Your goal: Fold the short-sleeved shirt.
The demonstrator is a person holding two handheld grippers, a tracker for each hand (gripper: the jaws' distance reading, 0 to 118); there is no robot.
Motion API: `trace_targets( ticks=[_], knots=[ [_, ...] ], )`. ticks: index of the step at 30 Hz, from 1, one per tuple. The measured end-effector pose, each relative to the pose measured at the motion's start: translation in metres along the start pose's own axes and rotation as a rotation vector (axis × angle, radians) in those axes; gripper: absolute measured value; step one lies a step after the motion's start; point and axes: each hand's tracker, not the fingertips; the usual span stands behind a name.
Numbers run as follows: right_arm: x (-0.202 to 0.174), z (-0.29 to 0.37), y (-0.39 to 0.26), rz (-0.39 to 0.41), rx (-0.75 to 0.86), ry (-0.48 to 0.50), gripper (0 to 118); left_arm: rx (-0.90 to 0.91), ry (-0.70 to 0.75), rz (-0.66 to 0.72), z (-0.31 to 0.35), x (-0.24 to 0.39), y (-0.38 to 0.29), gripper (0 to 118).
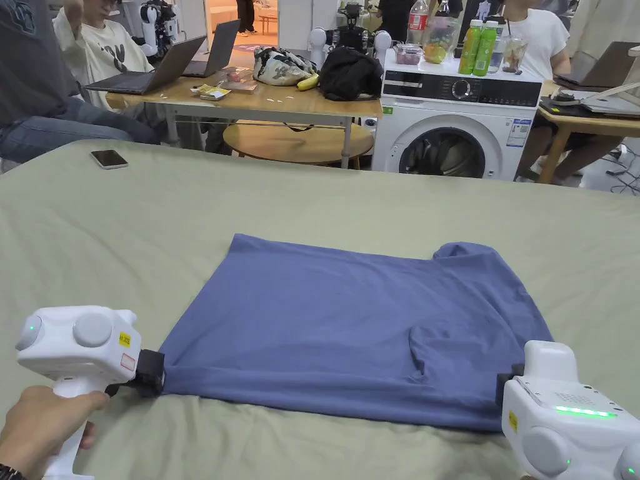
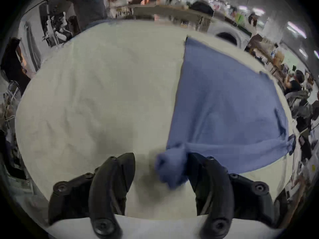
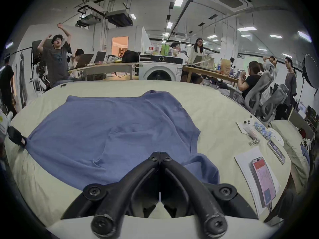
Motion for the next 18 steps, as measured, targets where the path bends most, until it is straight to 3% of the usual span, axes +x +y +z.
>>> trace_targets(
  ticks=[3, 6, 7, 9, 10, 13, 15, 17, 18],
  knots=[
    [0.012, 0.003, 0.000, -0.011, -0.035, -0.007, 0, 0.069, 0.034, 0.001, 0.014, 0.012, -0.005, 59],
    [0.032, 0.000, 0.006, -0.011, -0.115, -0.009, 0, 0.099, -0.006, -0.079, 0.018, 0.017, -0.008, 18],
    [0.040, -0.003, 0.009, -0.007, -0.151, -0.006, 15, 0.103, -0.043, -0.065, 0.020, 0.015, -0.007, 3],
    [0.057, -0.009, 0.011, -0.006, -0.202, 0.003, 56, 0.109, -0.036, -0.059, 0.022, 0.013, -0.009, 2],
    [0.065, -0.014, 0.010, 0.005, -0.235, -0.009, 70, 0.114, -0.042, -0.065, 0.020, 0.009, -0.010, 1],
    [0.080, -0.032, 0.000, 0.033, -0.326, -0.002, 70, 0.133, -0.048, -0.063, 0.021, 0.009, -0.015, 1],
    [0.084, -0.043, -0.011, 0.000, -0.400, 0.021, 66, 0.147, -0.042, -0.068, 0.019, 0.010, -0.018, 1],
    [0.085, -0.046, -0.024, -0.040, -0.431, 0.112, 63, 0.158, -0.037, -0.072, 0.019, 0.011, -0.020, 1],
    [0.083, -0.046, -0.027, -0.044, -0.422, 0.126, 47, 0.163, -0.039, -0.067, 0.019, 0.009, -0.020, 1]
  ],
)
